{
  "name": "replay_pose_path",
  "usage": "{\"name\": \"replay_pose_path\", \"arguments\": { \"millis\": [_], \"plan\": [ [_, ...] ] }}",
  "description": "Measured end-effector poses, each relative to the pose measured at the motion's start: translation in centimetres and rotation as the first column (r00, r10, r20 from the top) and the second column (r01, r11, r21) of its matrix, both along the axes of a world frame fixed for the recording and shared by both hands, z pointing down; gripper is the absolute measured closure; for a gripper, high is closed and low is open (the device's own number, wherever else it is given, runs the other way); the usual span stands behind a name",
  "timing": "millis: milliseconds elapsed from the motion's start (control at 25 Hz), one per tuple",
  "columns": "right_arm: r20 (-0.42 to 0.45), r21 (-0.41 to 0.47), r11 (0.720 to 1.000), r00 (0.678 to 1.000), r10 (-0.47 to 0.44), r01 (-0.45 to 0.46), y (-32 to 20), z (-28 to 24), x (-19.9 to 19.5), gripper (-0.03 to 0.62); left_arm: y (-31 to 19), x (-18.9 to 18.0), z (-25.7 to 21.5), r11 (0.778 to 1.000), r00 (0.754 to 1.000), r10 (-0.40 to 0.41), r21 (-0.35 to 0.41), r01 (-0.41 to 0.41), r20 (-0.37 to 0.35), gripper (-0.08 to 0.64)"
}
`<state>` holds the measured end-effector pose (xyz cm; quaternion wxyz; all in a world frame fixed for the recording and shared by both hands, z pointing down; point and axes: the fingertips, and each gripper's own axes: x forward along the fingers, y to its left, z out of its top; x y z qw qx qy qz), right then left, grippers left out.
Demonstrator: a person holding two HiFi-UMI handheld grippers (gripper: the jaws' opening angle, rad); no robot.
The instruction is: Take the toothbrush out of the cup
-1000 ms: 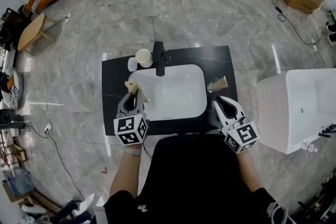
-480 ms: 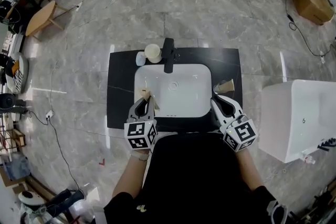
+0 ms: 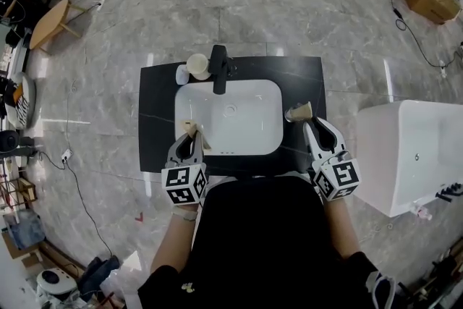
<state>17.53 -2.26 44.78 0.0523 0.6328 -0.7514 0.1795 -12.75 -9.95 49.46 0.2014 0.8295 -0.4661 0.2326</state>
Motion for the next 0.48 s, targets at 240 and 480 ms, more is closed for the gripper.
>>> {"name": "replay_pose_path", "arguments": {
  "millis": [240,480],
  "plan": [
    [-0.028,-0.072,0.997,0.999,0.032,-0.034,1.1,2.6,4.0,0.429,0.2,0.5,-0.1,1.000,0.999,-0.019,-0.001,0.019,0.031,0.517],
    [-0.002,-0.135,0.991,1.000,-0.026,0.025,0.5,5.6,4.1,0.387,1.4,0.6,-0.1,0.999,0.997,-0.047,-0.021,0.049,0.067,0.517]
  ]
}}
